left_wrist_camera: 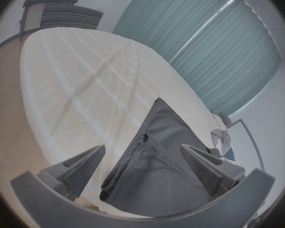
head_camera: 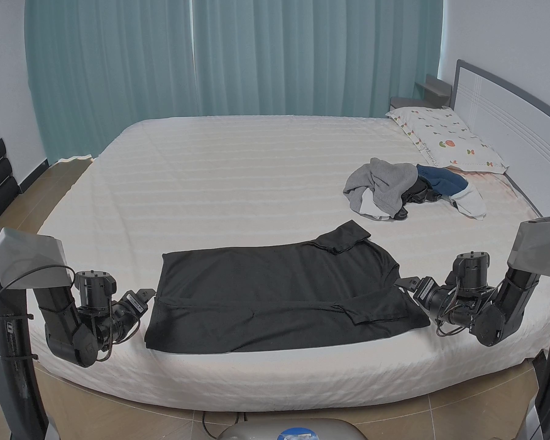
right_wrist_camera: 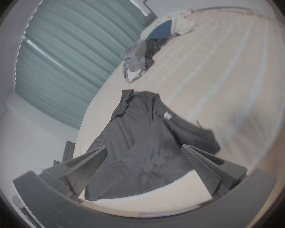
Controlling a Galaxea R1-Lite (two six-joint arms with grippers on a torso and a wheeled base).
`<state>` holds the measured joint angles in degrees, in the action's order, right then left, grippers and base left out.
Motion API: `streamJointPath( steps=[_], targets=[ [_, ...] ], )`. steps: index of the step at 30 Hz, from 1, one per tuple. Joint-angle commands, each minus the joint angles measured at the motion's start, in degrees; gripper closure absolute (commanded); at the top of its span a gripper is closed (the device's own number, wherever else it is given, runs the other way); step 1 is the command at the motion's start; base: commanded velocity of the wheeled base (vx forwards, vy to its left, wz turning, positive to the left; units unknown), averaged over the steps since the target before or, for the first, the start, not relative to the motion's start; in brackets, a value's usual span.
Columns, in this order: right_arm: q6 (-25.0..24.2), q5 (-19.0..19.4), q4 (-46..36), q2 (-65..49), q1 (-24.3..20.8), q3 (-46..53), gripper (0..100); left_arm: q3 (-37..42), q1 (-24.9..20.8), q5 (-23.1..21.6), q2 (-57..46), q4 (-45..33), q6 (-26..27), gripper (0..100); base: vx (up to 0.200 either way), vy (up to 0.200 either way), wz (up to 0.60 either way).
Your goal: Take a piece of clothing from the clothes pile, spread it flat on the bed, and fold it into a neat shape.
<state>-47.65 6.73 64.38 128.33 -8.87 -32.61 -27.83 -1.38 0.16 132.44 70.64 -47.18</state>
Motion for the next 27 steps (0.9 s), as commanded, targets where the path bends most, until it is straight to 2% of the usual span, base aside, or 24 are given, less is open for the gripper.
streamJointPath(
  steps=[1,8,14,20,27],
  targets=[
    [-6.8,0.7,-3.4,-2.6,-3.2,1.5,0,5.8,-1.3,-0.5,-5.5,0.4,-6.6,0,0.0,0.0,0.0],
    [-8.3,1.0,-3.8,3.2,-4.0,-1.4,0,5.7,-1.3,-0.6,-2.4,0.7,-8.5,0,0.0,0.0,0.0],
    [-8.5,0.4,-3.7,4.8,-5.5,-2.4,0,8.8,-1.6,-0.6,-0.6,7.7,-8.6,0,0.0,0.0,0.0],
    [-8.6,0.1,-3.0,6.1,-5.6,-3.9,0,9.2,-2.0,-0.4,0.5,9.6,-8.5,0,0.0,0.0,0.0],
    [-8.2,-2.5,-3.2,7.6,-6.3,-5.4,0,9.2,-2.0,-0.4,0.5,9.6,-8.5,0,0.0,0.0,0.0]
  ],
)
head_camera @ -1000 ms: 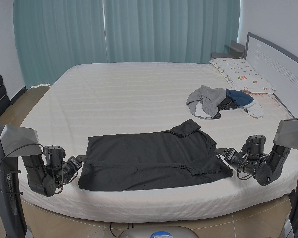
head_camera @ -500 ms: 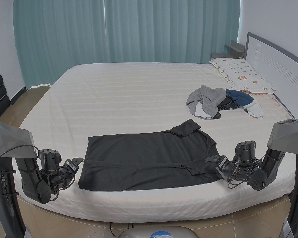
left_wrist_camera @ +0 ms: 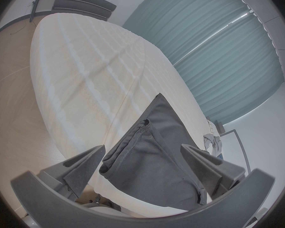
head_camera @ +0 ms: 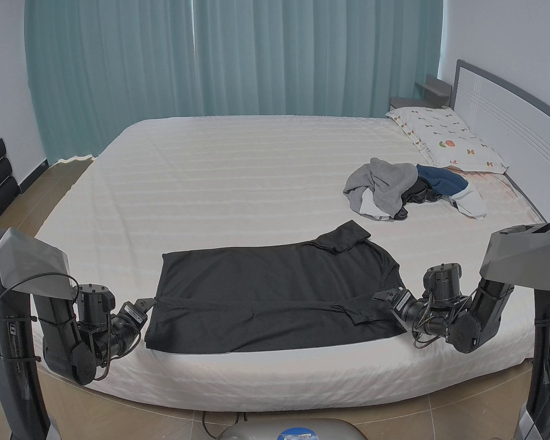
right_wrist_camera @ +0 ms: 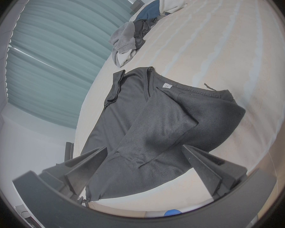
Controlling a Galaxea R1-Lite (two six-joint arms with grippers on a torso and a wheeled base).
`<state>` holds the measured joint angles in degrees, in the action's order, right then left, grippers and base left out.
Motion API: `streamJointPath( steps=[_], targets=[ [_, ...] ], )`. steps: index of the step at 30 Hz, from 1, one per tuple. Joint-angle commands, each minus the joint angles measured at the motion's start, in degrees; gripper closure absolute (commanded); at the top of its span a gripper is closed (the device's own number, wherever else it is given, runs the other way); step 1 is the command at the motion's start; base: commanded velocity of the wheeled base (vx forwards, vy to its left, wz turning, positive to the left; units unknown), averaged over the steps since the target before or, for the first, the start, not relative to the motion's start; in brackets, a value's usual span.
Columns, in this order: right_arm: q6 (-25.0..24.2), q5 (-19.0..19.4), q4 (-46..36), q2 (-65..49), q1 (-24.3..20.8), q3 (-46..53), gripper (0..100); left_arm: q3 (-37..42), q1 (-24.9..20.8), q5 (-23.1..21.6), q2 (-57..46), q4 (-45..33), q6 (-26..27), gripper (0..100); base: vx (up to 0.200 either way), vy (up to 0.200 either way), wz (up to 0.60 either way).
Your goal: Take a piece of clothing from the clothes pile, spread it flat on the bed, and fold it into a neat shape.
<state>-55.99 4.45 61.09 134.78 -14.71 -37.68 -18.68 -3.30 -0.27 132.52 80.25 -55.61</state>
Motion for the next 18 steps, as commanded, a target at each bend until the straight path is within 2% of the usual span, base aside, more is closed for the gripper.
streamJointPath(
  steps=[1,11,18],
  targets=[
    [0.3,-0.5,0.3,1.7,-0.8,-0.5,0,0.0,0.0,0.0,0.4,0.0,0.0,0,0.0,0.0,0.0],
    [1.5,-4.4,-0.4,2.8,-1.9,-1.0,0,0.0,0.0,0.0,0.5,0.0,0.3,0,0.0,0.0,0.0],
    [1.5,-4.4,-0.4,3.5,-1.8,-2.5,0,0.0,-0.1,0.0,0.5,0.1,0.4,0,0.0,0.0,0.0]
  ],
)
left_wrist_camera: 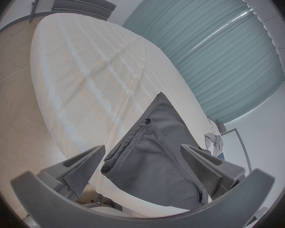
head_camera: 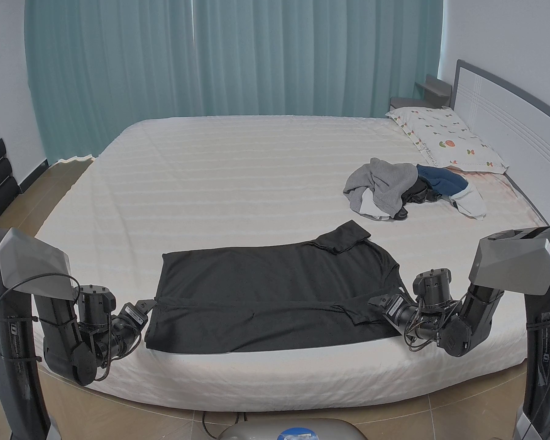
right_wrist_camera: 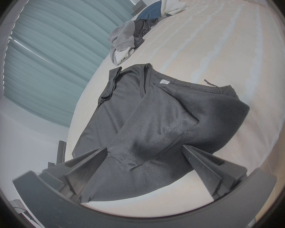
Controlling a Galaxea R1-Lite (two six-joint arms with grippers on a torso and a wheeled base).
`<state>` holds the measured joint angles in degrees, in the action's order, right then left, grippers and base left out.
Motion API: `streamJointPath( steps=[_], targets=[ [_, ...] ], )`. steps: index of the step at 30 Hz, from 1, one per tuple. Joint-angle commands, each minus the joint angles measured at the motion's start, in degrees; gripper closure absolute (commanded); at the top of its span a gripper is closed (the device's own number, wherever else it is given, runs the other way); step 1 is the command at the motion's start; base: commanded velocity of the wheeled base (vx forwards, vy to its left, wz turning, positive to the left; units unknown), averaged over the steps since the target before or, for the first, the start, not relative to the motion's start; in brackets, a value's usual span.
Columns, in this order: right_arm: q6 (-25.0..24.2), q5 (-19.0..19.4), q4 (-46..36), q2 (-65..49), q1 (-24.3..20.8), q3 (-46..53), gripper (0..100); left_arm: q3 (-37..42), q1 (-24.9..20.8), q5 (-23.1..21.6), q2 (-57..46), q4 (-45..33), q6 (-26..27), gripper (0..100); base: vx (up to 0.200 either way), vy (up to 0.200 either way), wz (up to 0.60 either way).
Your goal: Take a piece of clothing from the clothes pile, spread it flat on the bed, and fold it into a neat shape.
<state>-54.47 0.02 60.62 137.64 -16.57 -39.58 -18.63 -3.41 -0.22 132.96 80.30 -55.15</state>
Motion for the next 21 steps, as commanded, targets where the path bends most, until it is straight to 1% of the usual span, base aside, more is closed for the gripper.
streamJointPath(
  steps=[1,8,9,21],
  targets=[
    [0.0,0.0,0.0,0.6,0.0,-0.9,0,-0.1,0.0,0.0,0.1,0.0,0.0,0,0.0,0.0,0.0],
    [-0.1,0.0,-0.1,0.7,0.0,-1.3,0,-0.1,0.0,0.0,0.1,0.0,-0.1,0,0.0,0.0,0.0],
    [-0.1,0.0,0.0,0.7,0.0,-1.2,100,-0.1,0.0,0.0,0.1,0.0,-0.1,0,0.0,0.0,0.0],
    [-1.0,-1.1,0.1,-0.6,0.0,0.2,100,0.0,0.0,0.0,0.1,0.0,-0.4,0,0.0,0.0,0.0]
  ],
)
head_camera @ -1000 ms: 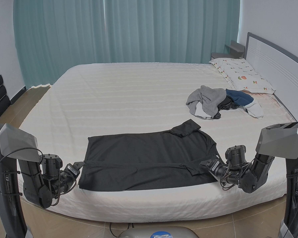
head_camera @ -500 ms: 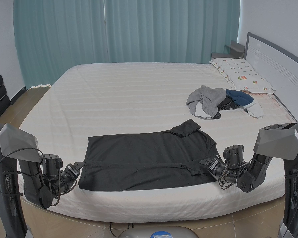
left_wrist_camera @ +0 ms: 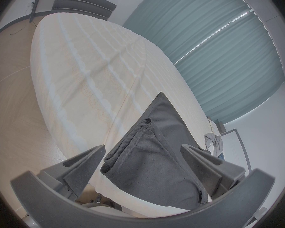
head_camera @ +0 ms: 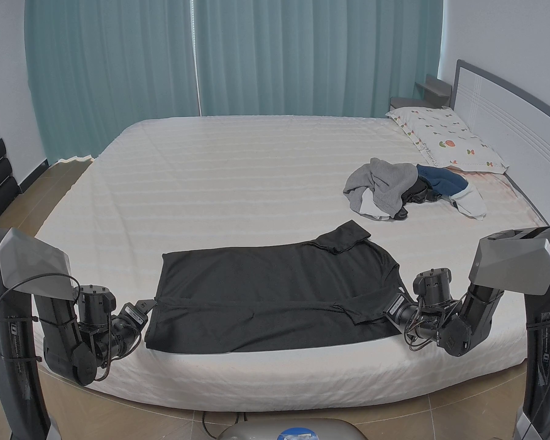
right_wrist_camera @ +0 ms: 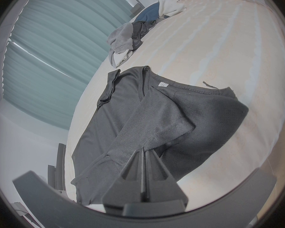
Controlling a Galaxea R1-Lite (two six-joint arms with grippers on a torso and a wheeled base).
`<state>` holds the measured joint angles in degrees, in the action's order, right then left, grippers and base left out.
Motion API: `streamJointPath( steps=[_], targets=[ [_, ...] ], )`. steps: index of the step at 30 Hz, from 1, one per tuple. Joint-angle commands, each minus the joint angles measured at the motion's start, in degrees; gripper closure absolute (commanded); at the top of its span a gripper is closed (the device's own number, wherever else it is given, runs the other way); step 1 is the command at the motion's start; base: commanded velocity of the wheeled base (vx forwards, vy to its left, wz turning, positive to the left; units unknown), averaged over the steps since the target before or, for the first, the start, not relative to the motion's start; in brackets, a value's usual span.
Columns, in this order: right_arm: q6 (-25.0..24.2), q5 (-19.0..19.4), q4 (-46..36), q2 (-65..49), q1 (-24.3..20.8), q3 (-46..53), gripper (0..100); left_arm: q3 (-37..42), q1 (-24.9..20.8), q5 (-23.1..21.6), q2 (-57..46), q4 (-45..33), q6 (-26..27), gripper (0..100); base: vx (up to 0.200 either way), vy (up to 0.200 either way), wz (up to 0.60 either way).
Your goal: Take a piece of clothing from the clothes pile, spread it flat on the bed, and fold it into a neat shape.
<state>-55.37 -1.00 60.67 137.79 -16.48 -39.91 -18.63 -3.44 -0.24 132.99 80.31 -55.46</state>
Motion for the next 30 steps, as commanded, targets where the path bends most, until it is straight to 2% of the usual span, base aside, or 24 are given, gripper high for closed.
streamJointPath(
  steps=[1,14,30],
  targets=[
    [-0.1,-0.1,0.1,-1.2,-0.1,0.6,100,0.0,0.0,0.0,0.0,0.0,-0.1,0,0.0,0.0,0.0],
    [-0.2,0.0,0.1,-7.4,-1.2,6.2,100,0.0,0.0,0.0,0.1,0.0,-0.1,0,0.0,0.0,0.0],
    [-0.4,-0.1,-1.4,-13.6,-0.9,5.9,100,-0.1,0.0,0.0,0.1,0.0,0.1,0,0.0,0.0,0.0]
  ],
)
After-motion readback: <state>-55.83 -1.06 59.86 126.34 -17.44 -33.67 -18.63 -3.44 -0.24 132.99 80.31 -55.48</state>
